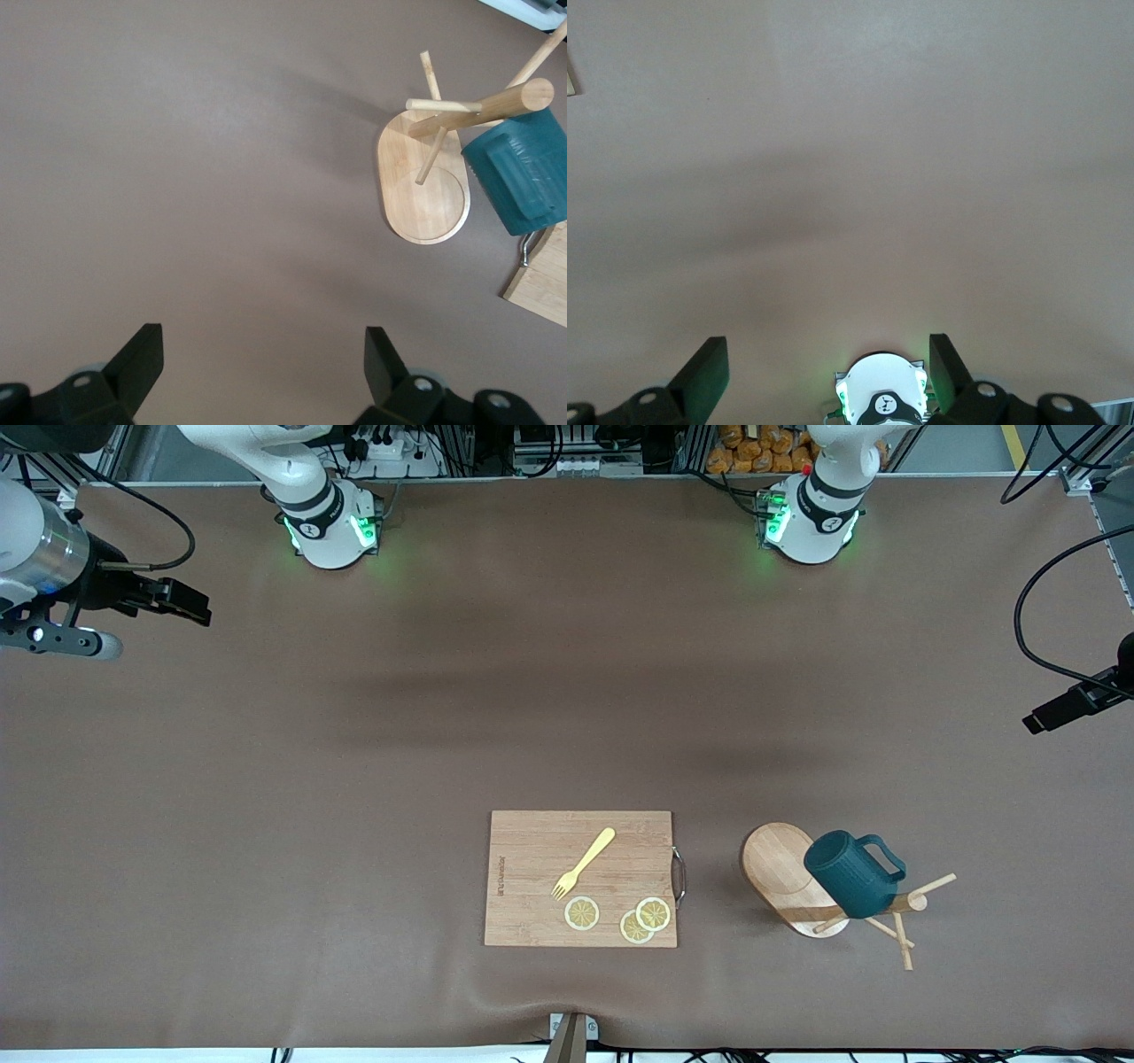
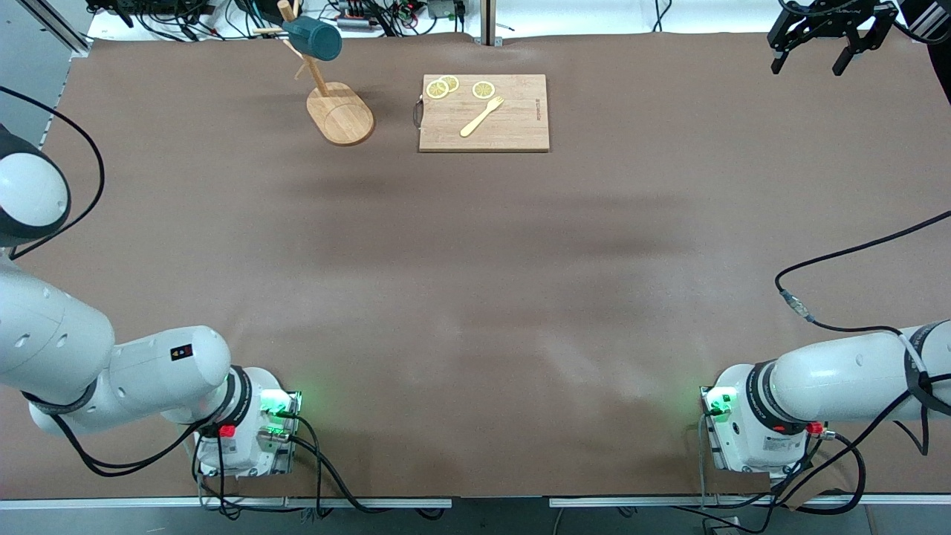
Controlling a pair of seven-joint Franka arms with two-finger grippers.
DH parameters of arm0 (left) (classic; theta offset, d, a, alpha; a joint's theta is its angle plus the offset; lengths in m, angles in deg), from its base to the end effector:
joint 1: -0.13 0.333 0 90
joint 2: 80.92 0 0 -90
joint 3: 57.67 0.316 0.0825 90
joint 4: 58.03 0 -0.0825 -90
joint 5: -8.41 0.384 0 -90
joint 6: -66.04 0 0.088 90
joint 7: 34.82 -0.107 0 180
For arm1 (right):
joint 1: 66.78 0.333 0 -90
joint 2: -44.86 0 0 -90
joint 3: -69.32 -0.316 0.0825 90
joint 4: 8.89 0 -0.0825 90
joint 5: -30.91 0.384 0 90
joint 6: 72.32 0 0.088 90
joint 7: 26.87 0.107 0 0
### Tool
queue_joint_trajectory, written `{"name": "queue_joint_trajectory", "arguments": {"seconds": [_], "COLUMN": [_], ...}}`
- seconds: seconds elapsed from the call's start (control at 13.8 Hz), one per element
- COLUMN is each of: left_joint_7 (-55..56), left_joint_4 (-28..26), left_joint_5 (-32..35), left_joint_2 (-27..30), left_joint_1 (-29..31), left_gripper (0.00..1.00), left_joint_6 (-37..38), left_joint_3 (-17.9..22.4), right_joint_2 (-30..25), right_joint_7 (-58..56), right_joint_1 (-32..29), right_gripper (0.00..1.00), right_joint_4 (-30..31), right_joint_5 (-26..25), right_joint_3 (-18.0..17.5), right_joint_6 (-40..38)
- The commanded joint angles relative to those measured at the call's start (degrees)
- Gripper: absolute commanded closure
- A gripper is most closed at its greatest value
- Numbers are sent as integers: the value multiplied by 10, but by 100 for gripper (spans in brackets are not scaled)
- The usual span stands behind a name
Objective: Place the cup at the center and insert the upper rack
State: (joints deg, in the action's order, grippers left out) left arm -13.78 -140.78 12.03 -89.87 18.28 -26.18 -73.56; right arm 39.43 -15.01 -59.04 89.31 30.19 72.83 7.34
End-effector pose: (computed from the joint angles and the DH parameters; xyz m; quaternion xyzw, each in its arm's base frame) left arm 0.6030 0.0437 0.6004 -0.9792 -0.2027 -0.0091 0.0089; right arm 0.5001 0.0341 0.5950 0.9912 -0.0660 -0.1126 0.0194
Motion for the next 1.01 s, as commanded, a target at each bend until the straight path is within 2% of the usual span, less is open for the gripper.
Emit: {"name": "queue_joint_trajectory", "arguments": {"seconds": [0.0, 0.36, 0.94], "left_joint_7": [-30, -41, -57], "left_joint_4": [-10, -5, -5], "left_joint_5": [8, 4, 7], "left_joint_2": [19, 17, 20], "left_joint_1": [21, 14, 9], "left_gripper": [0, 0, 0], "left_joint_6": [-13, -13, -13], "left_joint_3": [4, 0, -12], "right_joint_2": [-5, -5, -13], "right_joint_7": [1, -6, -86], "right_joint_1": [-1, -3, -39], "right_gripper": [0, 0, 0], "right_joint_4": [3, 3, 3], "right_joint_5": [-6, -6, 17], "right_joint_3": [0, 4, 4], "right_joint_6": [4, 18, 44]}}
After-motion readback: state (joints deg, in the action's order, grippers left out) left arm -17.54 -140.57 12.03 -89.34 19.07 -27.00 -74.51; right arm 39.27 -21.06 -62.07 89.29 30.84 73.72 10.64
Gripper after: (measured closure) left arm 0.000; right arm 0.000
